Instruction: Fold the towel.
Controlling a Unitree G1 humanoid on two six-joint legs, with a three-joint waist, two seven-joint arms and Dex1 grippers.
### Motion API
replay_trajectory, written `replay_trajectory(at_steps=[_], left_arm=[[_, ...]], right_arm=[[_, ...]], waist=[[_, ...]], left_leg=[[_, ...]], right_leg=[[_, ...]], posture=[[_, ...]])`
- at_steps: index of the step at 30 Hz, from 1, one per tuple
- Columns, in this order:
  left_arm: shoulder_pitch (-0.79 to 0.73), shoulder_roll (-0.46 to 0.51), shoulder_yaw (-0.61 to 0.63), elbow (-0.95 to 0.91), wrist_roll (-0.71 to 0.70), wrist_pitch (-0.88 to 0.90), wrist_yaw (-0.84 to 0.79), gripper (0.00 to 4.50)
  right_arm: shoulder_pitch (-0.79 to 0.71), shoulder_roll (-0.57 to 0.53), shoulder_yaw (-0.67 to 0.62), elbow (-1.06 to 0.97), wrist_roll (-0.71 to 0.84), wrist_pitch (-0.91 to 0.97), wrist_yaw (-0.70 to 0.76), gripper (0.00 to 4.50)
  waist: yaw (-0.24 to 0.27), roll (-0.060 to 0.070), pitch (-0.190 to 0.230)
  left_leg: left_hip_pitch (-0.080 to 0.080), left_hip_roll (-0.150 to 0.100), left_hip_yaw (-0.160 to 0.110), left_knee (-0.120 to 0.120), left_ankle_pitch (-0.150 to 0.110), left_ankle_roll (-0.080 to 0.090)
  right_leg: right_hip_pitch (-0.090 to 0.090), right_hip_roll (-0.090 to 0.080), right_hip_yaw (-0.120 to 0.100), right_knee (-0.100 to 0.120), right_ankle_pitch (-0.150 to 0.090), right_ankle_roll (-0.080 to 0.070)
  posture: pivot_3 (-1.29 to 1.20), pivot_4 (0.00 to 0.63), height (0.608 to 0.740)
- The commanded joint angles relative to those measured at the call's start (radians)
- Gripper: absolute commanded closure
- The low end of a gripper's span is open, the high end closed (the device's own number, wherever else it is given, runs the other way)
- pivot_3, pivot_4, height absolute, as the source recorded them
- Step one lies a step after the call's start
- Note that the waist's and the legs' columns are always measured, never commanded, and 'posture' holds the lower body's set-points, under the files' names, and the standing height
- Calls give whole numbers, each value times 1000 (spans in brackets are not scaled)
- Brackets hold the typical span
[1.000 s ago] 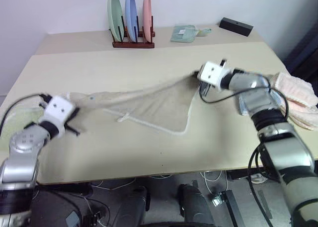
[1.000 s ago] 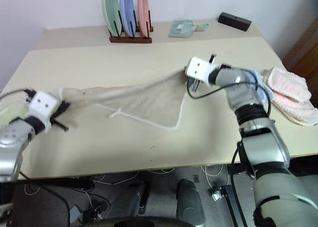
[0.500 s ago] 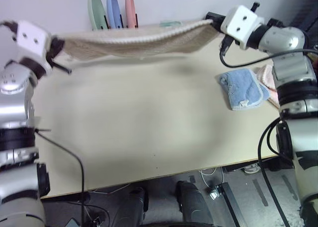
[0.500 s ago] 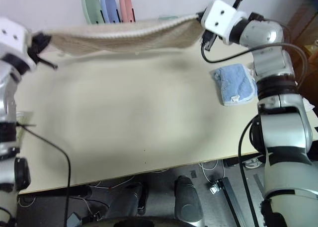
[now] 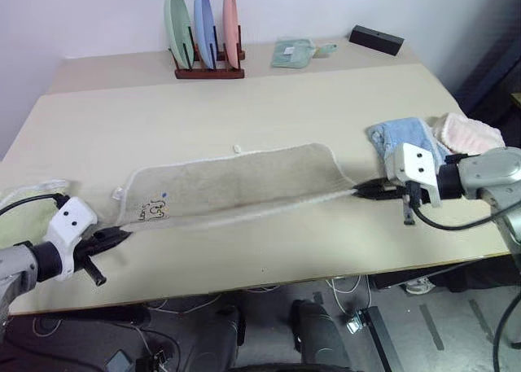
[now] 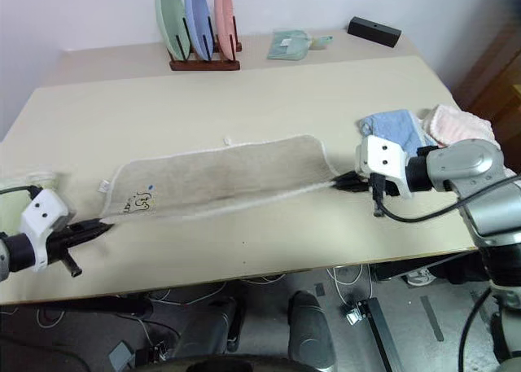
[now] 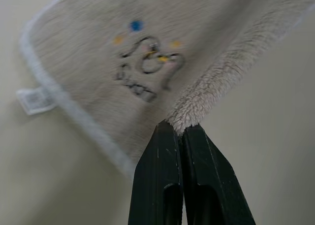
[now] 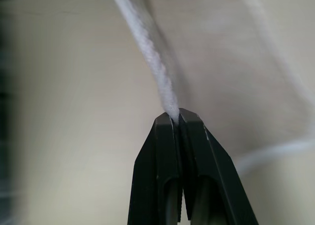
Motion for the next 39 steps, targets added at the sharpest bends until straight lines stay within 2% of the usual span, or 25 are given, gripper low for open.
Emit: replay_trajectory(at_steps=[1, 6, 17, 21, 26, 29, 36, 39], left_arm=[[8, 23, 35, -13, -1, 10, -12, 4500], [-131, 6, -60, 81, 42, -30, 59, 4500], [-499, -21, -305, 464, 153, -136, 96, 4500], [-572, -39, -354, 556, 179, -171, 91, 4500], [-589, -46, -374, 609, 187, -174, 78, 4500], [-587, -53, -357, 614, 175, -153, 88, 3542], [-616, -91, -304, 659, 192, -205, 213, 98], [-667, -141, -249, 708, 198, -213, 351, 98]], right_arm=[[-16, -5, -29, 3, -8, -14, -10, 4426], [-125, 89, 44, 141, -115, -108, -84, 4426], [-463, 334, 205, 702, -384, -422, -213, 4426], [-535, 394, 223, 872, -433, -513, -245, 4426], [-590, 445, 220, 1021, -466, -585, -292, 4426], [-607, 458, 212, 1067, -470, -585, -296, 3555], [-628, 461, 211, 1125, -507, -635, -386, 104], [-635, 464, 210, 1155, -535, -654, -461, 104]], waist=[[2, 0, 0], [1, 0, 0], [-6, 0, 0], [-7, 0, 0], [-10, 0, 0], [-10, 0, 0], [-10, 0, 0], [-7, 0, 0]], left_leg=[[0, 0, 2, 0, 0, 0], [0, 0, 4, 0, 0, 0], [-1, 0, 4, -3, 0, 0], [-1, 0, 4, -3, 0, 0], [-1, 0, 4, -4, 0, -1], [-1, 0, 3, -5, 1, -1], [-1, 0, 3, -5, 1, -1], [-1, 0, 2, -4, 1, -2]], right_leg=[[2, 0, -1, -1, 0, 0], [3, 0, -2, -4, 1, 0], [-1, 1, -2, -6, 5, 4], [-1, 1, -2, -5, 6, 4], [-2, 1, -1, -5, 7, 4], [-3, 1, -1, -5, 7, 4], [-3, 1, 0, -4, 7, 4], [-3, 1, 0, -3, 7, 4]], posture=[[0, 150, 740], [0, 150, 740], [0, 150, 740], [0, 150, 740], [0, 150, 740], [0, 150, 740], [0, 150, 740], [0, 150, 740]])
